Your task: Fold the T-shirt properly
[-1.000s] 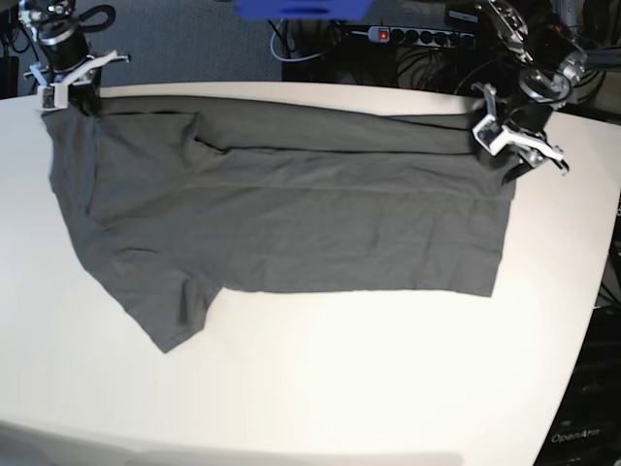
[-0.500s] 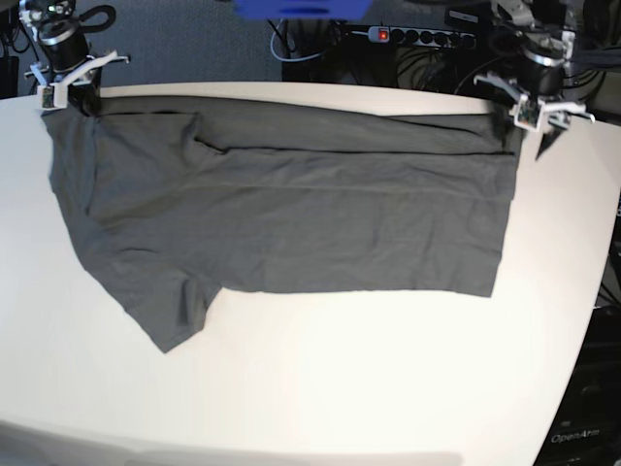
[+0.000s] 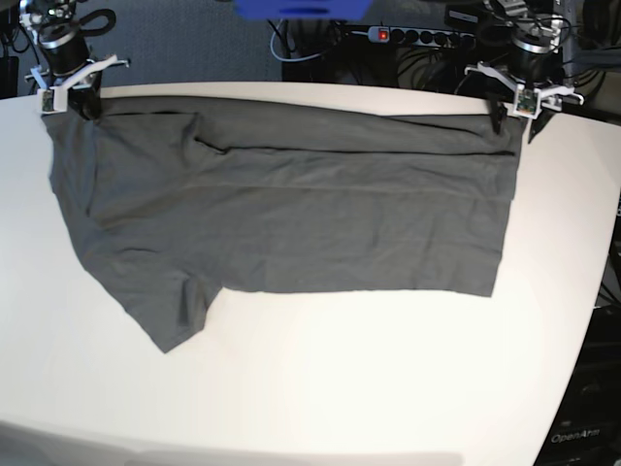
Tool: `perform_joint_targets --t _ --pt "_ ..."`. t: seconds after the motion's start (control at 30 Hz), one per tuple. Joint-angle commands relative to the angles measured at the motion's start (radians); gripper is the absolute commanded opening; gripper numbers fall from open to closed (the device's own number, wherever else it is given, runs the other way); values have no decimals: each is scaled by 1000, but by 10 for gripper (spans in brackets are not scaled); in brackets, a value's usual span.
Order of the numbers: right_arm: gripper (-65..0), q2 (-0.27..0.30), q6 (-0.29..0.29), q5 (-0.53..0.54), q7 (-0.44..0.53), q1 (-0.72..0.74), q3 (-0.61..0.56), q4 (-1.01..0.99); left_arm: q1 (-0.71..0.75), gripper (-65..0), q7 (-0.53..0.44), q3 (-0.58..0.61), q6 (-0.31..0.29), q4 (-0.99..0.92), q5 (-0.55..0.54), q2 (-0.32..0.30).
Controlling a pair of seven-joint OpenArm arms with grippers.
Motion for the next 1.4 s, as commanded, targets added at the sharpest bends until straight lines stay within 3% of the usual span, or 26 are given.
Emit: perform_joint_targets --t 0.0,0.17,0.57,0.77,0.97,1.37 --pt "-614 11 4 8 12 -8 6 10 5 -366 0 -2 -2 29 -15 -2" --pt "-614 11 4 8 12 -6 6 10 2 -366 0 3 -2 78 -56 0" --pt "-612 11 4 8 12 -6 5 10 -58 -366 0 6 -2 76 -41 -5" --pt "-612 11 4 8 12 -6 5 10 -72 -366 -7 9 -2 76 70 -5" --pt "-612 11 4 8 12 -6 5 10 -61 -366 -152 21 -2 78 94 -5" --pt "-612 12 4 8 12 -6 5 10 -58 -366 -168 20 -2 87 214 -22"
